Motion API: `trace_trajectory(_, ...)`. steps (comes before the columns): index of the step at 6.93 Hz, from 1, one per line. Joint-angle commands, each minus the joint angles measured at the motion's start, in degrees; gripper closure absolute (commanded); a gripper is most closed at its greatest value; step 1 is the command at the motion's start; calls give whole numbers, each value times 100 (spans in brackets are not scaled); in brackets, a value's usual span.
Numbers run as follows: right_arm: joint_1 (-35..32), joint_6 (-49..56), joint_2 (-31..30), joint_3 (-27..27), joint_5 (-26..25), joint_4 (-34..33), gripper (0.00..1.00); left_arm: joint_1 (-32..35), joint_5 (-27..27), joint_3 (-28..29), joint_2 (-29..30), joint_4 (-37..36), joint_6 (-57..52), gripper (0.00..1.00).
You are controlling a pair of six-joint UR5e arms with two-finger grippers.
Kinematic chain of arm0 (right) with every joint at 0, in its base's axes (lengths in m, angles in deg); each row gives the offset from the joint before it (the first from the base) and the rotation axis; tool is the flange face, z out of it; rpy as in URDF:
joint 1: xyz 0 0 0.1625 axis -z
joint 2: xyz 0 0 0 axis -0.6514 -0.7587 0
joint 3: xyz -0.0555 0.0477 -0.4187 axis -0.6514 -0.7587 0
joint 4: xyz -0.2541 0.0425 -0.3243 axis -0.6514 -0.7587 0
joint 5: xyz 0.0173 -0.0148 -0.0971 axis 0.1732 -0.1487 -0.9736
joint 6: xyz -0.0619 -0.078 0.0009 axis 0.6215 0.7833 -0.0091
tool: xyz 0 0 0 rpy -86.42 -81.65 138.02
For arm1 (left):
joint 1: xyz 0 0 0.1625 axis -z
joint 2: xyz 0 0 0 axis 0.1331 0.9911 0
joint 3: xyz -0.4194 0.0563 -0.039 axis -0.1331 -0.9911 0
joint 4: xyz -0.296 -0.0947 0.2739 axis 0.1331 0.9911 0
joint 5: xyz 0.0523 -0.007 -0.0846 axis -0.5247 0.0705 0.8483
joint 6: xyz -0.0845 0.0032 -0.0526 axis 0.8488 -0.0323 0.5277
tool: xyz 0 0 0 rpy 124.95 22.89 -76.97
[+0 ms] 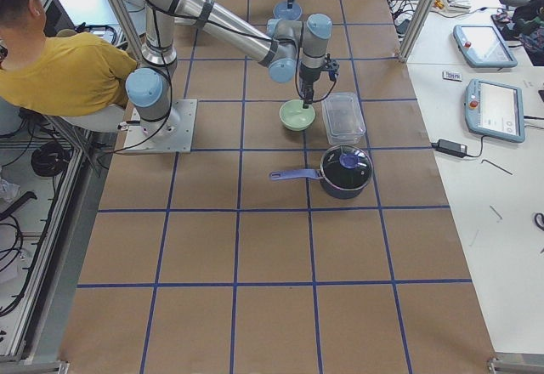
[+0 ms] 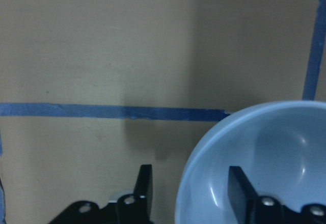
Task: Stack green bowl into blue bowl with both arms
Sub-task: 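Lower left gripper onto blue bowl rim while right gripper grasps green bowl rim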
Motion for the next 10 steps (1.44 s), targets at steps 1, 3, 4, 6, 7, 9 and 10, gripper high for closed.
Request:
trace_trajectory(1,6,-37,23,272,6,-18,0,431,503,500,16,690,951,100)
trace_trajectory(3,6,6,75,282,6,-150,41,1578,559,642,121,483,2705,100)
trace_trajectory(4,6,15,84,282,6,-150,64,2081,568,660,217,186,2914,100)
trace_trajectory(6,6,-37,84,283,-3,-150,100,2497,689,634,489,-316,3284,100)
trace_trajectory(7,15,-11,76,282,-3,-150,100,2534,804,634,587,-527,3302,100)
trace_trajectory(9,24,-81,6,221,-47,-203,100,2543,770,625,631,-538,3294,100)
trace_trajectory(10,24,-99,-64,177,-73,-160,100,2543,770,556,649,-538,3285,100)
